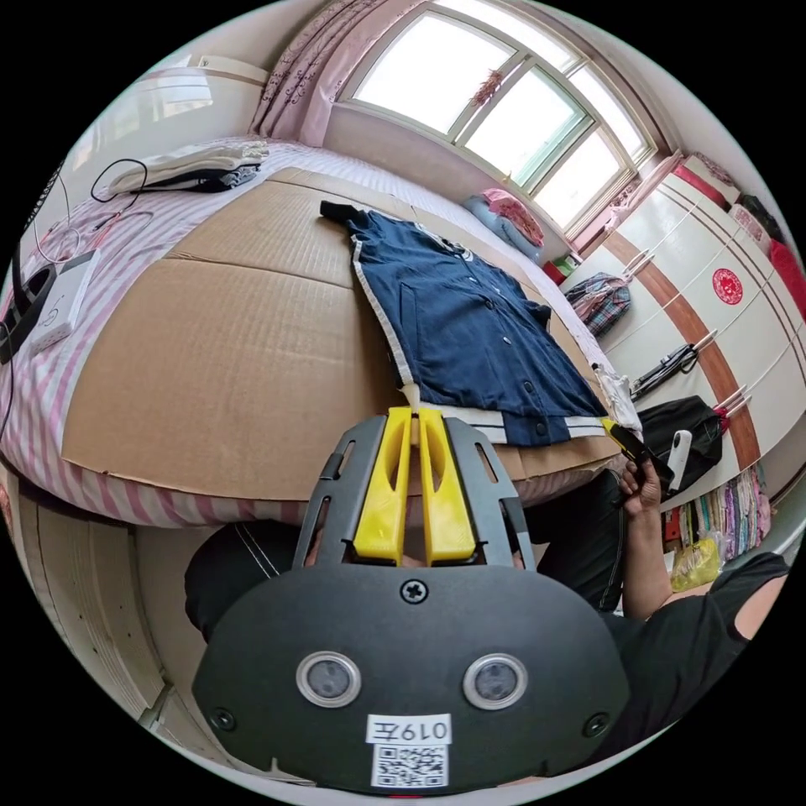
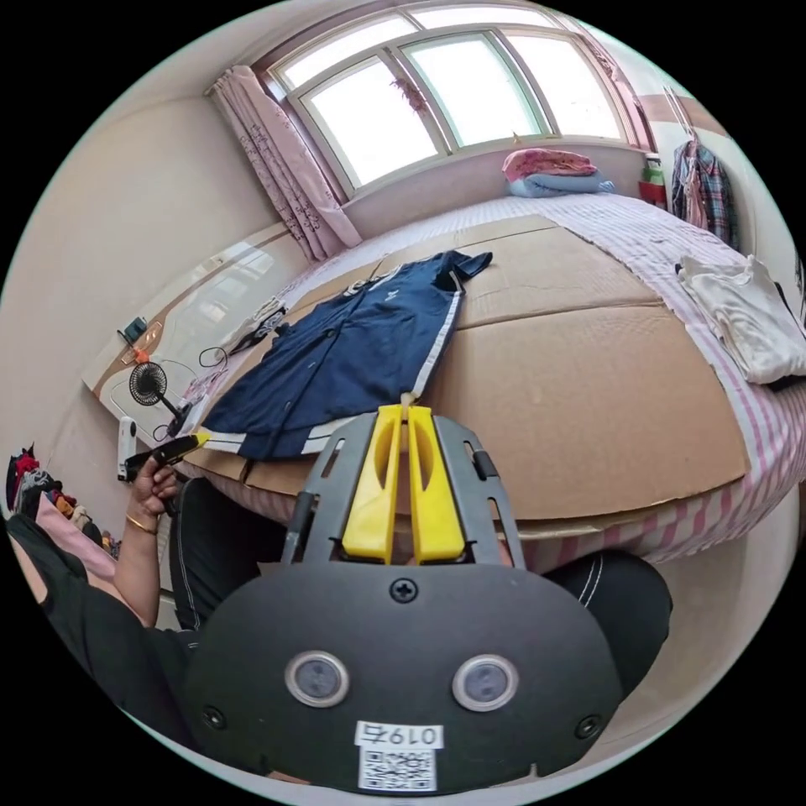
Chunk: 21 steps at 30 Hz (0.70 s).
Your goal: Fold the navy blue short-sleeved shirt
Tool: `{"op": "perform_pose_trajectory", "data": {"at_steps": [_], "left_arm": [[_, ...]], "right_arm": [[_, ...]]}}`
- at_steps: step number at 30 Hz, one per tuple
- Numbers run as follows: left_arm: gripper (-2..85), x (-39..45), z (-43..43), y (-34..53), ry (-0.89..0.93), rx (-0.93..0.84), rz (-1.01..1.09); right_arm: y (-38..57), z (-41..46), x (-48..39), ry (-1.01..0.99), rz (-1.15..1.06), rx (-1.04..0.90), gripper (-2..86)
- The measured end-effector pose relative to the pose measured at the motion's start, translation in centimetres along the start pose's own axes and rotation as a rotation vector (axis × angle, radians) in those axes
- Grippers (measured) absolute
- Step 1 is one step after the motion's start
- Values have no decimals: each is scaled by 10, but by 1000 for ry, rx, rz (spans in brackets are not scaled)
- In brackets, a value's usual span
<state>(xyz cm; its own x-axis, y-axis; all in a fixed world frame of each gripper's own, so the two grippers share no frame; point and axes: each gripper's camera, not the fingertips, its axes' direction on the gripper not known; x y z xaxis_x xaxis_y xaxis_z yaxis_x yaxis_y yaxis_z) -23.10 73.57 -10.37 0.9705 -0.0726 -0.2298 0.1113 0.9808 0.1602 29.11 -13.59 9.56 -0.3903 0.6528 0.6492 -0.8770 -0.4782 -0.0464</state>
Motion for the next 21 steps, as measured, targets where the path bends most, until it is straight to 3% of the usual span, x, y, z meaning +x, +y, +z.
{"op": "perform_pose_trajectory", "data": {"at_steps": [4,13,17,19,21], "left_arm": [[17,15,-7,4,37,36,7],[15,72,33,27,-135,-84,60],[16,101,36,39,-191,-54,89],[18,120,28,48,-253,8,137],[25,166,23,67,-328,98,341]], "right_arm": [[3,8,-19,70,-96,6,-8],[36,79,-31,194,-158,-138,18],[54,92,-42,352,-235,-90,44],[67,96,-59,449,-344,-53,27],[84,105,-86,423,-517,-32,10]]}}
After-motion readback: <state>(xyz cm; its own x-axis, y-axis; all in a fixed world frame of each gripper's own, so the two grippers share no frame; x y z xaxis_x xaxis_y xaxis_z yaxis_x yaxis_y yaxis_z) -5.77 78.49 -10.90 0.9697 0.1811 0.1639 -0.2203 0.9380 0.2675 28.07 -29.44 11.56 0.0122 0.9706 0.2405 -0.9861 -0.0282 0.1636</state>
